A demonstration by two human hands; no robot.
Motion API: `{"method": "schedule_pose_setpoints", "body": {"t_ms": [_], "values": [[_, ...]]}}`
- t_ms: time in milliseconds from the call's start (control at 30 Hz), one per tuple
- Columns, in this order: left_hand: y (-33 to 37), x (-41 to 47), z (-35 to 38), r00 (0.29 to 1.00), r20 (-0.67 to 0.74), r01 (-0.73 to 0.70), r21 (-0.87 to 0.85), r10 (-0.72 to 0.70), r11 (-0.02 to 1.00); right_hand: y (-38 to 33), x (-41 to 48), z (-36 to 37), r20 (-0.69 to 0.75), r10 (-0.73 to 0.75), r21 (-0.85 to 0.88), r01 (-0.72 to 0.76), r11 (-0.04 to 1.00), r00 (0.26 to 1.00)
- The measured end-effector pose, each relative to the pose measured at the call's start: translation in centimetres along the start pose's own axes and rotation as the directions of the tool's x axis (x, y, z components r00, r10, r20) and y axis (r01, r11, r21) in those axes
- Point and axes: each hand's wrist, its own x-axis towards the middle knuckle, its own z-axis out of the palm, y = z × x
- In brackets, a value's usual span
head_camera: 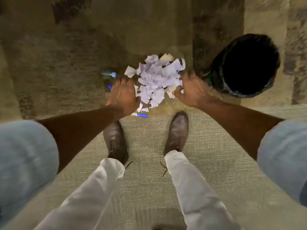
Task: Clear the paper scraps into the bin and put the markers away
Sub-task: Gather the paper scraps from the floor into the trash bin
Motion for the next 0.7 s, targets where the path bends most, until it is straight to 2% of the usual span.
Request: {"method": "schedule_pose_setpoints", "body": {"t_ms": [133,333,533,700], "values": [[0.1,3.8,4.6,0.999,0.019,-0.036,-0.058,0.037,0.998,2.4,3.2,4.7,0.031,-0.014,-0.042,0.015,0.999,0.999],[0.7,9.7,9.8,0.991,-0.029,-0.131,-0.034,0.13,0.991,4.0,8.2,9.0,0.071,-0.019,-0.14,0.029,0.99,0.997],[1.5,14.7,12.5,0.97,-0.017,-0.238,0.089,0.241,0.967,2.9,12.2,10.4,0.087,-0.074,-0.209,0.091,0.974,0.993],[1.7,15.5,13.7,0.969,-0.003,-0.242,0.183,0.247,0.953,2.2,13.1,11.5,0.069,-0.137,-0.265,0.151,0.952,0.988]]}}
